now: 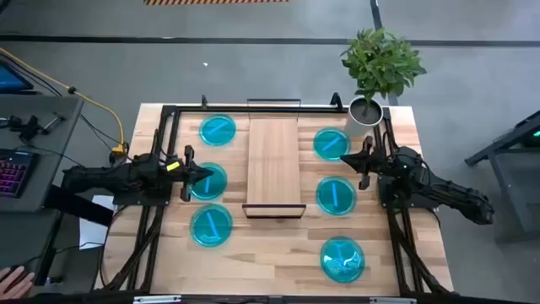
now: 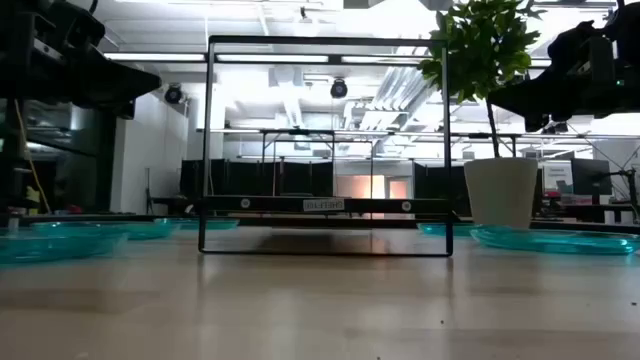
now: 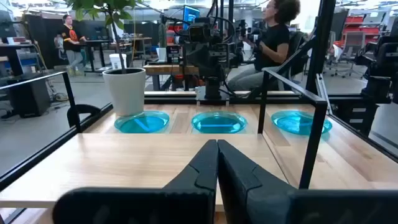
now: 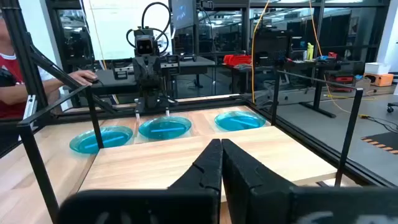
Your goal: Place and stack plates onto a shelf
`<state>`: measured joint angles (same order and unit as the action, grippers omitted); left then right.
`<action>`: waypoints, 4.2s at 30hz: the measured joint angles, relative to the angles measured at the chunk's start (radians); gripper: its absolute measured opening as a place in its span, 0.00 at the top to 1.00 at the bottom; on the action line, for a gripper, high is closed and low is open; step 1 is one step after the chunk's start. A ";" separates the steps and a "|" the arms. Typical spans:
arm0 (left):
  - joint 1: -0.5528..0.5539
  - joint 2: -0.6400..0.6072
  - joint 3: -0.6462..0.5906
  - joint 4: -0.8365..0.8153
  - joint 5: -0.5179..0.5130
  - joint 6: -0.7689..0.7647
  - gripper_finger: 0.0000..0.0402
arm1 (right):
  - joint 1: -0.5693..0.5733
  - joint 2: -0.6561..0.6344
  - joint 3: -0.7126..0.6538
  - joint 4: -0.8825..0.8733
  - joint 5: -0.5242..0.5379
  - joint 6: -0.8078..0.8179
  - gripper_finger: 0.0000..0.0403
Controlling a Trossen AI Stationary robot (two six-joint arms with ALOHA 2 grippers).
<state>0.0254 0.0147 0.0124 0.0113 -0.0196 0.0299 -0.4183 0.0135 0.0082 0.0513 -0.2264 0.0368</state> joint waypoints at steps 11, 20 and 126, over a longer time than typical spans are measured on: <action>0.000 0.000 0.000 0.000 0.000 0.000 1.00 | 0.000 0.000 0.000 0.000 0.000 0.000 1.00; 0.000 0.000 0.000 0.000 0.000 0.000 1.00 | 0.000 0.000 0.000 0.000 0.000 0.000 1.00; 0.000 0.000 0.000 0.111 -0.045 -0.052 1.00 | 0.000 0.000 0.000 0.104 0.070 0.279 1.00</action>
<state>0.0257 0.0147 0.0124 0.1219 -0.0646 -0.0219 -0.4179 0.0139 0.0082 0.1555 -0.1567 0.3161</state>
